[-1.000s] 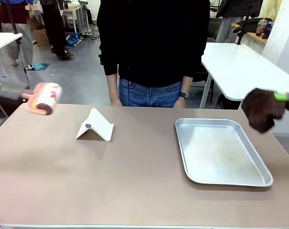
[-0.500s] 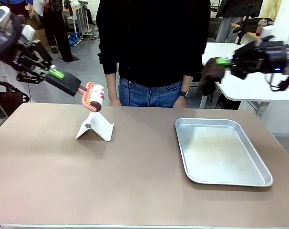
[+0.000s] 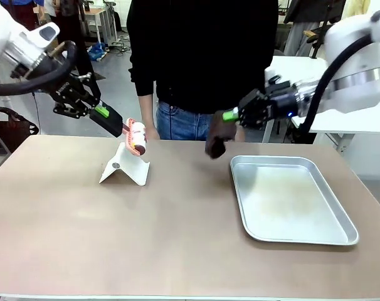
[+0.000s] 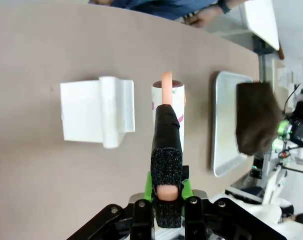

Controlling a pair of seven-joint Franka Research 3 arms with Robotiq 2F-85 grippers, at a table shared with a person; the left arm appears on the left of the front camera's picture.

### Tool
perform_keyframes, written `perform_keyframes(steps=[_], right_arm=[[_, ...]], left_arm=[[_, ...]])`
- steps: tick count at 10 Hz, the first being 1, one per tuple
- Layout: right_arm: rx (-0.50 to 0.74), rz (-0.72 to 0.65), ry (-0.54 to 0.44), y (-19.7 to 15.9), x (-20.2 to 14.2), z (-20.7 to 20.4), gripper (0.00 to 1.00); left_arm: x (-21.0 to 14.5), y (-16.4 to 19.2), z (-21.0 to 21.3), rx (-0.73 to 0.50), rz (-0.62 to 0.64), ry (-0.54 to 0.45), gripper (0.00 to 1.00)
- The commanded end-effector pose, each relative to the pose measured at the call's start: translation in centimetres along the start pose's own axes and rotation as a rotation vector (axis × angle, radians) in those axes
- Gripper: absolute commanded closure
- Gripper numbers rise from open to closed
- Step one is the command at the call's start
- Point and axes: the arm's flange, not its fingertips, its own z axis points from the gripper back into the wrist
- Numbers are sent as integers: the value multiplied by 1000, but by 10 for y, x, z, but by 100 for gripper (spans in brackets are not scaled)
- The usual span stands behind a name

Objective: Clean the surface of the table.
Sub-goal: Return the Lint Roller and towel to their original positions.

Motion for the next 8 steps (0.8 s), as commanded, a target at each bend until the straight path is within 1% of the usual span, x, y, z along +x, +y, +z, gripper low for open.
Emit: perform_keyframes(steps=[1, 2, 3, 4, 5, 8], right_arm=[[-108, -21, 151, -17, 4, -15, 90], [-143, -5, 208, -25, -1, -26, 90], [-156, 4, 223, -30, -2, -31, 90], [-163, 10, 211, -29, -2, -28, 90], [-118, 0, 203, -41, -17, -33, 90], [-118, 0, 203, -41, -17, -33, 90]], left_arm=[[-1, 8, -12, -7, 68, -3, 78], [-2, 12, -16, -14, 62, 44, 78], [-3, 14, -16, -25, 55, 72, 78], [-5, 14, -14, -38, 44, 121, 78], [1, 18, -23, 7, 45, 39, 78], [1, 18, -23, 7, 45, 39, 78]])
